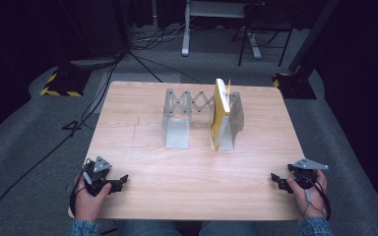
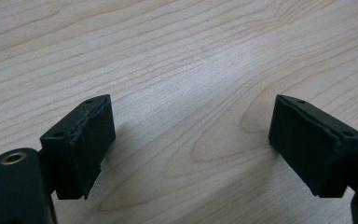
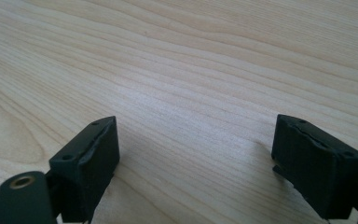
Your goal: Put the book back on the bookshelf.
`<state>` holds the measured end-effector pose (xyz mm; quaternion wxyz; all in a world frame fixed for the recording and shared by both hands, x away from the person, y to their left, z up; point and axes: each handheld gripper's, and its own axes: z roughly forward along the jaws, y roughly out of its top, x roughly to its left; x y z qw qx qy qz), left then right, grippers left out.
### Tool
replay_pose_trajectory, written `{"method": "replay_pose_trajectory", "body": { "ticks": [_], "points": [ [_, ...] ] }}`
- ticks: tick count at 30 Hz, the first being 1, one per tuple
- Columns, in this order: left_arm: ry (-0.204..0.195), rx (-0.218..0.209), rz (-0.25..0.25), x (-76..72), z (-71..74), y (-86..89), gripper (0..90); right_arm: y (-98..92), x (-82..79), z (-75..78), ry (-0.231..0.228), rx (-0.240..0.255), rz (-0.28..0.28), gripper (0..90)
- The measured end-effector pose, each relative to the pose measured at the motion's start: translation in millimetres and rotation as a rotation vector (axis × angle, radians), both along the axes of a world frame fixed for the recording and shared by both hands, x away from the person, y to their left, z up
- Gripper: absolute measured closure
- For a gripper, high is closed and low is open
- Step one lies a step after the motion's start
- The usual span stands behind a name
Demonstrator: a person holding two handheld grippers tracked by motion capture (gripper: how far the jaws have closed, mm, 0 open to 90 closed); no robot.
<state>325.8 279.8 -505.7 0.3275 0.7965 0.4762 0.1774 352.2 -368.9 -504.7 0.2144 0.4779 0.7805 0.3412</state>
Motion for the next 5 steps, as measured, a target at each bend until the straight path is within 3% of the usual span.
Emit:
{"method": "replay_pose_trajectory", "body": {
  "ticks": [5],
  "points": [
    [0.0,0.0,0.001,0.0,0.0,-0.1,14.8,0.2,-0.2,0.0,0.001,0.0,-0.004,15.0]
  ]
}}
